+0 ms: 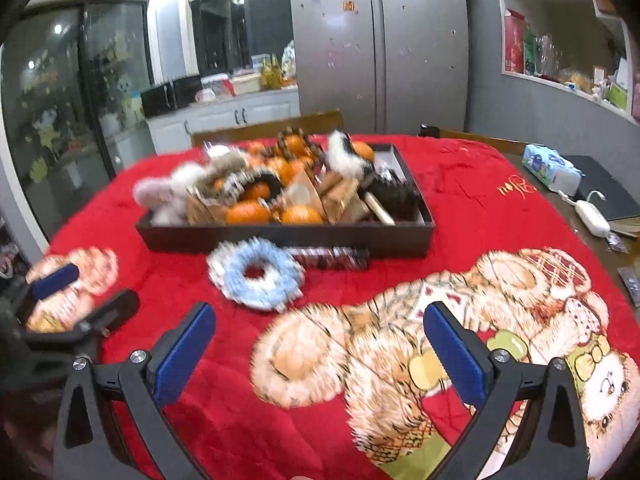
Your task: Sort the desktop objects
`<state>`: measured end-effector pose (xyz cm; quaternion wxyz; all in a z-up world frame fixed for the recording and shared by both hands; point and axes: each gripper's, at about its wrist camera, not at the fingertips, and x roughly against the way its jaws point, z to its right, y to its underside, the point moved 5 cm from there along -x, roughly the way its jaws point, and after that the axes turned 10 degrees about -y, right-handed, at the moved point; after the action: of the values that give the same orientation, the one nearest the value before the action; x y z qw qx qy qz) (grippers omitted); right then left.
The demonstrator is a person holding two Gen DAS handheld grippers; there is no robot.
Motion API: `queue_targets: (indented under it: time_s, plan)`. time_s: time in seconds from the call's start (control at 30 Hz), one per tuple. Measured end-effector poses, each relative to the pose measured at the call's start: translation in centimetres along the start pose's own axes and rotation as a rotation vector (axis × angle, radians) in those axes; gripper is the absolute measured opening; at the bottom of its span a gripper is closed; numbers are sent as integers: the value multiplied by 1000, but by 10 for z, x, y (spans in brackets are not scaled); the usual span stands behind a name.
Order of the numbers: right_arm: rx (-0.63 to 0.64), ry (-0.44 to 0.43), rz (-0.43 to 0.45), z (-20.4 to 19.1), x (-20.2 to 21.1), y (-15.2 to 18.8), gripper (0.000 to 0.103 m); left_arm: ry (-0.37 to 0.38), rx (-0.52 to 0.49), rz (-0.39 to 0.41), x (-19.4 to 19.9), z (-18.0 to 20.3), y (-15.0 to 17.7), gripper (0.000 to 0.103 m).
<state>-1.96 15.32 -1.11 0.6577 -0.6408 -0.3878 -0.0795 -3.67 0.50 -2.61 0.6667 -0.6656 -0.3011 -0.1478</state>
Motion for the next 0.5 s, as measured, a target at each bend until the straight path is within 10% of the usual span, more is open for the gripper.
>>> queue_targets:
  time_s: [0.5]
  plan:
    - [148, 187, -61, -23, -8, 12, 103, -26, 22, 18, 1, -4, -3, 103]
